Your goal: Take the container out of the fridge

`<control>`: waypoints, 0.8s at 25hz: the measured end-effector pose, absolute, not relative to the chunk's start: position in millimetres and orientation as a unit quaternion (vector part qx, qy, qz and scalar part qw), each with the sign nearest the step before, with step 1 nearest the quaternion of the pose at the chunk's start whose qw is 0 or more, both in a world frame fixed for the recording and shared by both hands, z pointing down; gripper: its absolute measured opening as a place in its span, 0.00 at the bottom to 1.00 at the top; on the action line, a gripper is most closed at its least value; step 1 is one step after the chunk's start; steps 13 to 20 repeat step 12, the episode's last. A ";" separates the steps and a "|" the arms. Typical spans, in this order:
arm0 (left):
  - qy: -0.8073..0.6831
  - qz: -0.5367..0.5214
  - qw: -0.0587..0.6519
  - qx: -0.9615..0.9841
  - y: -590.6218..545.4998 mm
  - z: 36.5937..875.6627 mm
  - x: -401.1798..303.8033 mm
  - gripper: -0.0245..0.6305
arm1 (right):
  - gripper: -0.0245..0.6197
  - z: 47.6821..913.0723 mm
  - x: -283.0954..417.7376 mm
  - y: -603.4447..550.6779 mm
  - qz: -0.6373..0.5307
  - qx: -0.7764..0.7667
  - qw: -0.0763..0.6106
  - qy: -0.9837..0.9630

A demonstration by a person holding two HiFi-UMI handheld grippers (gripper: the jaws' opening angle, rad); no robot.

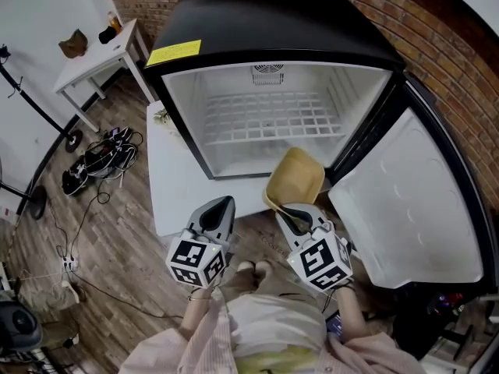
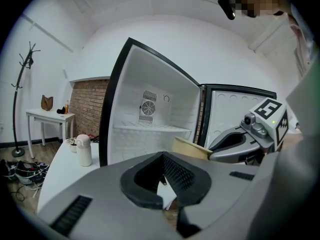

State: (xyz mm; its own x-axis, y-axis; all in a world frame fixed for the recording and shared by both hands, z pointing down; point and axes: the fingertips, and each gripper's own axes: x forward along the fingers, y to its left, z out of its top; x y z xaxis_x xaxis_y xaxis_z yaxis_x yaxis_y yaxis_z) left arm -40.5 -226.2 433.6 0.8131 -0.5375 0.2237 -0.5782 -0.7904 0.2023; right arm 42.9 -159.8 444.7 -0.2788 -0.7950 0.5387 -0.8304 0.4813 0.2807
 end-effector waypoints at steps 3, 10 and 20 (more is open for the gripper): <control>-0.295 0.079 0.128 0.944 -227.2 432.0 -38.3 0.03 | 0.07 445.1 44.6 -162.2 0.028 0.508 0.320 -0.799; -0.296 0.079 0.126 0.944 -227.1 430.9 -36.7 0.03 | 0.07 444.3 43.8 -166.2 0.024 0.506 0.321 -0.800; -0.297 0.079 0.126 0.943 -227.6 430.4 -37.1 0.03 | 0.07 444.2 43.5 -166.5 0.024 0.505 0.322 -0.800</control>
